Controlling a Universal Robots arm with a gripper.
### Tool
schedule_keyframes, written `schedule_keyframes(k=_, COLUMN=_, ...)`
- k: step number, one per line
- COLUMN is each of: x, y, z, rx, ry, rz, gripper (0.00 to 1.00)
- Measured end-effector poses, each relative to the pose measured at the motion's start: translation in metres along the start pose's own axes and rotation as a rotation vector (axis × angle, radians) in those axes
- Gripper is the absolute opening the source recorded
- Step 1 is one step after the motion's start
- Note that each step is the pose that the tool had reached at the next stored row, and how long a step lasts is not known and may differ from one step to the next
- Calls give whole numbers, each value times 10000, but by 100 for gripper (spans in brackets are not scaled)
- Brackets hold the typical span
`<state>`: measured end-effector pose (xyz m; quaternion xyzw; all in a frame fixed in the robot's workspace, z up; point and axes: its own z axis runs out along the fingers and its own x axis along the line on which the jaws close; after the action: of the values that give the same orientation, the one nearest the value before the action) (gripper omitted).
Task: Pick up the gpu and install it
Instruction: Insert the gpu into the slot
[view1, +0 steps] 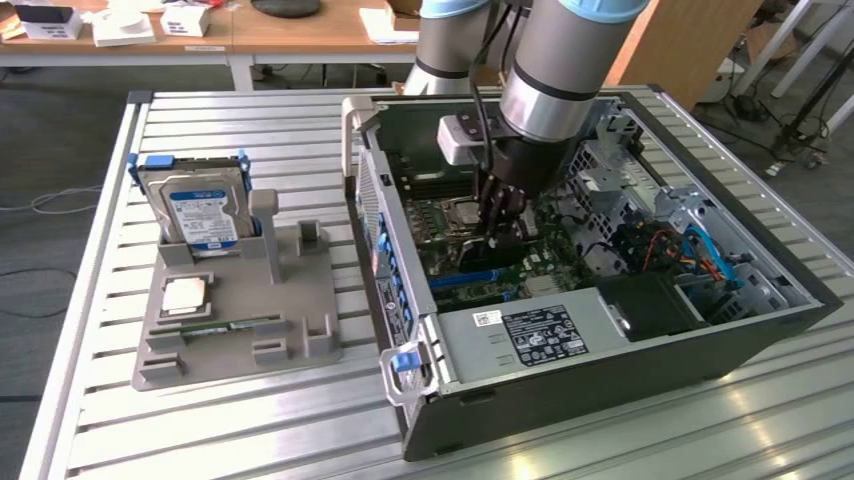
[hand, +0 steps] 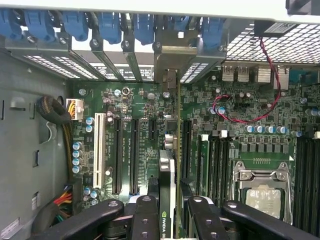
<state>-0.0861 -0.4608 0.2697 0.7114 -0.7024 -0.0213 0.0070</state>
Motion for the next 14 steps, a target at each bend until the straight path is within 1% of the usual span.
schedule_keyframes(k=14, x=-1, y=15, z=30, rx=1, ry=-2, rz=-1, gripper=27)
